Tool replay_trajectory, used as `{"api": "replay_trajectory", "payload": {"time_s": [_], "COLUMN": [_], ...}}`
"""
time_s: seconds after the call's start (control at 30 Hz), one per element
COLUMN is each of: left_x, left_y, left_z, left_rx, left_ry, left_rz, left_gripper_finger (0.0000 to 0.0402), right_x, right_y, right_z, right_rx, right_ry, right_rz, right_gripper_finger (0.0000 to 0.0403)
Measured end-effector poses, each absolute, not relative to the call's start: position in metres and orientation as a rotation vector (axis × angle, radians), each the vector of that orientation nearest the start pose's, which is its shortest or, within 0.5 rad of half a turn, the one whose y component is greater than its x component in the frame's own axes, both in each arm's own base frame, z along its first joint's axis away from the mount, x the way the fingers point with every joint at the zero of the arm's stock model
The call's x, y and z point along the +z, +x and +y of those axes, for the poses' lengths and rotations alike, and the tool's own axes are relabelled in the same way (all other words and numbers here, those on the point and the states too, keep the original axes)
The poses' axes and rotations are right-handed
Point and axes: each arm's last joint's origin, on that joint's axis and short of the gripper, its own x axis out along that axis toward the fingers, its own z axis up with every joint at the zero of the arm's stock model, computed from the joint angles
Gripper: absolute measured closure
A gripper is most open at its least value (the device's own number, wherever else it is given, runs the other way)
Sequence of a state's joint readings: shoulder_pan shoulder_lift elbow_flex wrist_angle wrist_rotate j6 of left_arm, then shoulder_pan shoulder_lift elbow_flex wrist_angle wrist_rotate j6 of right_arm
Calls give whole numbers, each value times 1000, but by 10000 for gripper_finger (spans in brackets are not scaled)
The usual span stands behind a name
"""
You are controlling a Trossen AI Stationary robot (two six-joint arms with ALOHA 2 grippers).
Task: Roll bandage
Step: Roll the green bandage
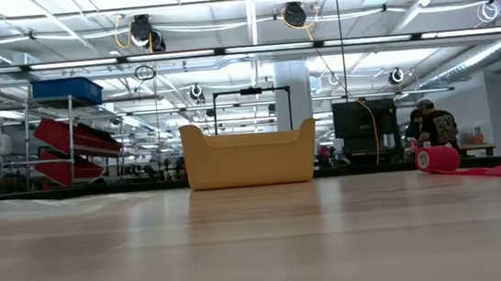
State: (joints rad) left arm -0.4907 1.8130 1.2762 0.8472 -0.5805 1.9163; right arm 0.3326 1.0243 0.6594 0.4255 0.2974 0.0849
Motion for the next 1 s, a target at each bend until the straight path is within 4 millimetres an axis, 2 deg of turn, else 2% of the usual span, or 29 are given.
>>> {"api": "replay_trajectory", "payload": {"time_s": [0.23,1.0], "left_x": [320,318], "left_y": [373,376], "left_z": [-168,-156], "left_rx": [420,506], "left_ry": [1691,1664], "left_rz": [-32,118], "left_gripper_finger": [398,398], "right_x": [297,293], "right_y": [224,229], "right_z": [68,70], "right_rx": [37,50], "right_ry": [95,117], "right_rz": [-29,-14], "right_gripper_finger": [392,392]}}
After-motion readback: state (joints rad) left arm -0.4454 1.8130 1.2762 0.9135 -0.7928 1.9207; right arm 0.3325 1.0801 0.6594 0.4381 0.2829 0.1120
